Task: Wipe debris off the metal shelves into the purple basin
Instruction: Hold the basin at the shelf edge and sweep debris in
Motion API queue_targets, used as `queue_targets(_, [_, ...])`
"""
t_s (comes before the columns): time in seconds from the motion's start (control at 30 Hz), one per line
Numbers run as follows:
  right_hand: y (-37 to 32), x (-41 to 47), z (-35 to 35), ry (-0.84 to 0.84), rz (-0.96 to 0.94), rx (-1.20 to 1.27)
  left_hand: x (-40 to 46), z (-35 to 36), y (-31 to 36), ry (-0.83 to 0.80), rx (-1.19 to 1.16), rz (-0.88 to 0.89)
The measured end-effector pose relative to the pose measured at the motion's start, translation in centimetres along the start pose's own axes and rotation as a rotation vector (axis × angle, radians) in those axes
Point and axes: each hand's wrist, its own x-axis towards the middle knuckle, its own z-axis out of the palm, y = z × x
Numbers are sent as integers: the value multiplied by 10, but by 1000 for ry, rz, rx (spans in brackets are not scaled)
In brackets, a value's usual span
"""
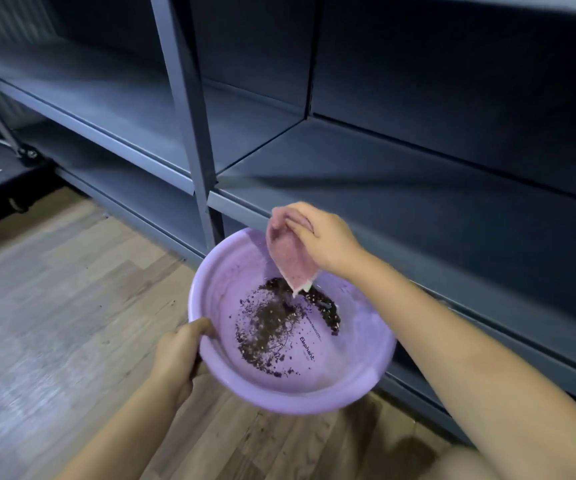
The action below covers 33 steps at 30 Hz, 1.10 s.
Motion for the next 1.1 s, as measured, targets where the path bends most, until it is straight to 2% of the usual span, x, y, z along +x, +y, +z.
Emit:
queue_targets(0.07, [4,8,-20,124,41,28,0,1,4,-8,10,10])
queue_targets(0.13, [13,16,-34,177,86,4,3,0,6,-7,14,13])
queue_targets(0.23, [29,28,-30,90,177,-123,5,-2,5,-11,15,-1])
queue_targets(0.3, [31,33,-12,-6,140,-213,6,-4,6,-23,12,-10])
queue_targets(0.37, [24,38,6,-30,61,-253,7,-5,9,-38,15,-21])
queue_targets(0.6, [-20,14,42,-106,-64,-52,6,-1,12,-73,12,-3])
queue_targets(0.7, [-20,-2,24,-21,-67,-34,4,5,12,-77,24,-13])
queue_targets(0.83, [-7,-17,-36,159,-36,-74,0,19,11,-118,31,-20])
queue_targets(0.97, [36,-34,-82,174,109,-237,-4,33,5,-144,53,-29])
queue_targets(1.03, [59,-46,-82,141,255,-264,-6,39,1,-163,56,-32])
queue_targets(1.1, [69,-55,-68,140,302,-283,-6,43,-4,-187,42,-33])
